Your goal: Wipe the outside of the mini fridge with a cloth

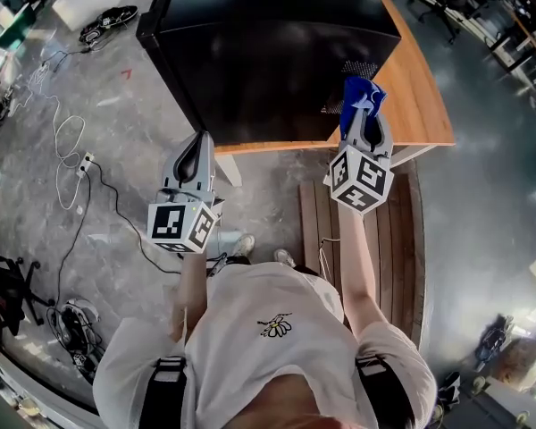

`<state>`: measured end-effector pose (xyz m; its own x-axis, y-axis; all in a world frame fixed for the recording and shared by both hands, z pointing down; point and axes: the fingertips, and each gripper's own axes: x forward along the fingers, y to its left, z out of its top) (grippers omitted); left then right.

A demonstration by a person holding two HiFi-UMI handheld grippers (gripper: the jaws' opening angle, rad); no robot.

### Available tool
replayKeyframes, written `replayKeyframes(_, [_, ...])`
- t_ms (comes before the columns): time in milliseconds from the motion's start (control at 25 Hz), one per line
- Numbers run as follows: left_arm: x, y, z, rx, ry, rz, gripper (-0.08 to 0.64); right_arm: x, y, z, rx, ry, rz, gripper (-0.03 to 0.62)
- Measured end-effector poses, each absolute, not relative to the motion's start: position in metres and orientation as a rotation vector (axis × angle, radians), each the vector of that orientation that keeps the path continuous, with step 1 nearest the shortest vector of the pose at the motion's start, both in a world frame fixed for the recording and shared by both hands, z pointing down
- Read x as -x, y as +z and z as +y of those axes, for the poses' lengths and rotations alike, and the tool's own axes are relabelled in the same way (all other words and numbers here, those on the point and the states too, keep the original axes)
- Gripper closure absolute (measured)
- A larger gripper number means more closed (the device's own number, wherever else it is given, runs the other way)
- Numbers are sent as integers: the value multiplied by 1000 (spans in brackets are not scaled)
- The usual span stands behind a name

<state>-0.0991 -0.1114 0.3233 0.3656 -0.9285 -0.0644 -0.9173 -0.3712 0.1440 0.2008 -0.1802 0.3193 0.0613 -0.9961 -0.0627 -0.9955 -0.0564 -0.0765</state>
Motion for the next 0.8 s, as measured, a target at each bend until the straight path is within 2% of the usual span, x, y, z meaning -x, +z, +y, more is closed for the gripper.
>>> replayKeyframes(240, [111, 331, -108, -2502, -200, -1721, 555, -142, 327, -158, 2065, -40, 2213, 531])
replayKeyframes(480, [138, 327, -95, -2493, -295, -1726, 555, -35, 328, -155, 1829, -86, 2396, 531])
replayKeyframes(800, [205, 326, -77, -2423, -275, -1837, 555, 97, 345, -158, 1594, -116, 2589, 531])
